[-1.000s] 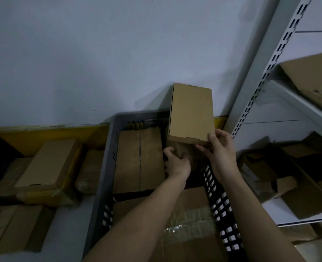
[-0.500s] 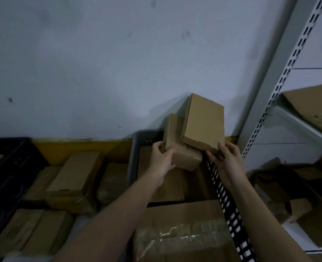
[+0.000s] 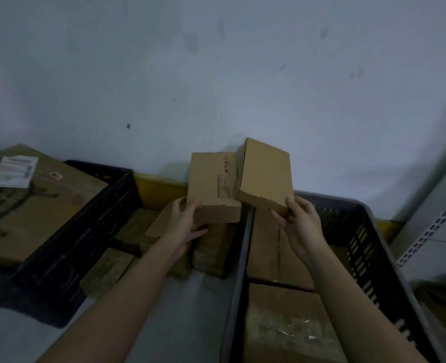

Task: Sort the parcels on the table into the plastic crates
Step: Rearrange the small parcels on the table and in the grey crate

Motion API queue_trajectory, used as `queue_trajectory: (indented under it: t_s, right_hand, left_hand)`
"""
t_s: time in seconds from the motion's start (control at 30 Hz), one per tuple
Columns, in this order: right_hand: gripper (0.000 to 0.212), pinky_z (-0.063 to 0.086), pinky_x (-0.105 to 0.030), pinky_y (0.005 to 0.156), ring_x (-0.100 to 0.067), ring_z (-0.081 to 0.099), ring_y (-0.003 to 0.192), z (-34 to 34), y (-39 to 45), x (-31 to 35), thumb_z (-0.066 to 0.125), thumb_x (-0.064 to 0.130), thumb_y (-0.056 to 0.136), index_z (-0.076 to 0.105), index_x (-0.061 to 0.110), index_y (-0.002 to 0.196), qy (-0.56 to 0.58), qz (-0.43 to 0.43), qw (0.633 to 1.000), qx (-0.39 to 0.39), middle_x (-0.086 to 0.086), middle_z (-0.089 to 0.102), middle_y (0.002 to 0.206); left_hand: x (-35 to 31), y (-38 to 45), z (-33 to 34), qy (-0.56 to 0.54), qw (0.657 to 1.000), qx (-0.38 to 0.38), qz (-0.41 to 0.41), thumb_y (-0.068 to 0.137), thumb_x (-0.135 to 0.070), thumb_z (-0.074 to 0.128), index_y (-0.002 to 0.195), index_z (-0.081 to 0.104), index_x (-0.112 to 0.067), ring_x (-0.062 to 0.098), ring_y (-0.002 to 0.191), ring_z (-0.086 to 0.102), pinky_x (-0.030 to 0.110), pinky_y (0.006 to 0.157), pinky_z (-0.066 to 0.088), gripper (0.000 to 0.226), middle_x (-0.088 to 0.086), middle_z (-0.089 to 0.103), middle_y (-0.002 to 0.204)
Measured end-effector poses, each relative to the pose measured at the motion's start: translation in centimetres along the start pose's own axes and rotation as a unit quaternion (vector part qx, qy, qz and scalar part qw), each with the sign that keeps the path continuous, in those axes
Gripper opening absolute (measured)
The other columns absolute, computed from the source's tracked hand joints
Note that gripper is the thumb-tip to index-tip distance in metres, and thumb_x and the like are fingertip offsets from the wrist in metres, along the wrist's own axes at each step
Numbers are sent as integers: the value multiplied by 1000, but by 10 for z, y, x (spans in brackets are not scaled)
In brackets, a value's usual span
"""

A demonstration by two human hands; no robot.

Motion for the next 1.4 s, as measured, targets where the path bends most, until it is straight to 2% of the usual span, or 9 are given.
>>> queue_trajectory:
  t_s: [0.1, 0.23, 0.33, 0.47, 0.8, 0.97, 1.1, 1.27, 1.4]
  right_hand:
    - [13, 62, -36, 72, -28, 62, 109, 15, -4, -21, 56, 10, 100, 54, 8, 113, -4, 34, 999, 3, -15, 56, 125]
    - [21, 62, -35, 65, -32, 64, 103, 24, -8, -49, 58, 11, 100, 50, 11, 119, -33, 75, 996, -20, -13, 56, 120]
    - [20, 62, -34, 65, -32, 58, 113, 29, -6, -64, 59, 10, 98, 50, 10, 116, -38, 76, 995, -49, -12, 53, 123]
    - [15, 62, -33, 68, -30, 58, 113, 34, -7, -80, 59, 11, 99, 50, 11, 110, -45, 70, 994, -66, -12, 52, 125]
    - [19, 62, -37, 73, -26, 59, 110, 59, -3, -92, 58, 13, 99, 51, 11, 116, -120, 16, 989, -82, -10, 55, 119]
    - [26, 62, -32, 68, -23, 62, 106, 68, -1, -98, 59, 14, 99, 49, 8, 122, -167, -2, 982, -88, -9, 57, 117]
    - [27, 63, -40, 77, -24, 60, 107, 67, -2, -97, 59, 13, 99, 49, 9, 123, -146, 11, 985, -92, -8, 55, 117]
    - [24, 62, -37, 75, -26, 59, 110, 68, -8, -96, 58, 14, 99, 49, 10, 121, -136, 22, 987, -85, -8, 54, 120]
    - [15, 60, -38, 76, -26, 57, 110, 74, -13, -98, 57, 11, 100, 50, 12, 114, -96, 51, 992, -70, -8, 51, 121]
  left_hand:
    - [23, 0, -24, 22, 998, -33, -48, 98, -41, 57, 138, 27, -38, 36, 95, 70, 46, 77, 61, 50, 12, 54, 123]
    - [61, 10, -39, 20, 993, -32, -110, 98, -30, 59, 131, 32, -28, 36, 90, 69, 46, 78, 60, 43, 10, 51, 120]
    - [82, 19, -39, 46, 993, -12, -107, 99, -23, 57, 129, 34, -23, 33, 99, 64, 35, 68, 58, 38, 5, 50, 116]
    - [106, 37, -41, 70, 990, -17, -120, 100, -22, 55, 126, 35, -23, 34, 112, 59, 33, 69, 58, 33, 15, 49, 130]
    - [136, 83, -35, 117, 982, 1, -147, 104, -22, 46, 141, 32, -16, 30, 106, 57, 34, 67, 57, 40, 15, 48, 133]
    - [144, 97, -40, 163, 974, 12, -158, 104, -18, 44, 150, 30, -19, 30, 113, 58, 50, 97, 53, 48, 11, 52, 136]
    - [141, 91, -37, 218, 967, 34, -125, 101, -7, 47, 157, 21, -17, 28, 136, 44, 45, 113, 39, 62, 10, 41, 152]
    - [109, 73, -47, 217, 971, 64, -77, 100, -14, 52, 155, 28, -23, 25, 134, 46, 47, 112, 40, 61, 4, 44, 151]
    - [62, 58, -81, 226, 974, 14, -23, 101, -13, 50, 154, 29, -21, 26, 131, 46, 39, 105, 43, 58, 6, 41, 150]
Point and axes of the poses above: each hand's wrist, its own y-axis towards the middle knuckle, its own z-axis out of the palm, x = y × z, the point moved 5 cm from there along y, towards the middle knuckle
